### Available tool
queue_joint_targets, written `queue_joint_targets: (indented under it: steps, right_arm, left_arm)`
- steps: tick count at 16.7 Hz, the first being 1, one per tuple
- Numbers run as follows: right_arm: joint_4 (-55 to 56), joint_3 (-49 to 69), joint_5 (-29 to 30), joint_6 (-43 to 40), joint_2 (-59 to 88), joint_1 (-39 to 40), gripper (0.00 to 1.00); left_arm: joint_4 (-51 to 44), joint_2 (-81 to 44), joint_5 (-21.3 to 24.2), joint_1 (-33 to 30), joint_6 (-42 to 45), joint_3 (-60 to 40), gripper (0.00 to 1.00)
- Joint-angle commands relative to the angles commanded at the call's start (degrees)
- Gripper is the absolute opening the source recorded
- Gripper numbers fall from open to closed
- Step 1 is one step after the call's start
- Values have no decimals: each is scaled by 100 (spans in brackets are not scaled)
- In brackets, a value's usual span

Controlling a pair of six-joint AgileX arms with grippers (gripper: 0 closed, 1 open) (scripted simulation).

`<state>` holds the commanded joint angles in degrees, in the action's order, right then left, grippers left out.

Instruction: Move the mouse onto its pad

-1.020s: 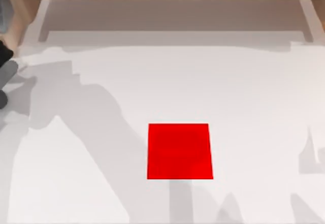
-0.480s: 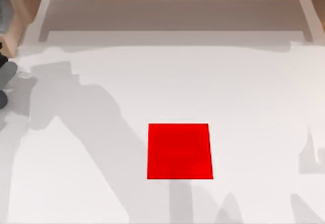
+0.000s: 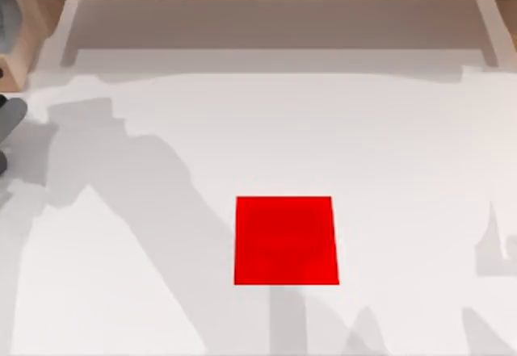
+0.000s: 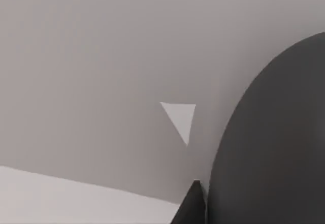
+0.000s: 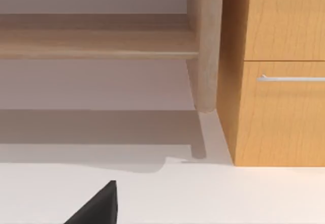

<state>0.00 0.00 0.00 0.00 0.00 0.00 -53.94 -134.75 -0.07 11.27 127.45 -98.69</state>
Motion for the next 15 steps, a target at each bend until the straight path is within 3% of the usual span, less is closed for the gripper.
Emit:
queue_joint_targets:
  steps: [9,15]
  right_arm:
    - [0,0,0,0,0,0,100]
    - [0,0,0,0,0,0,100]
  left_arm:
    - [-279,302,-110,-8,-102,-85,0]
    - [-1501,522,-120,-24,-84,-1055,0]
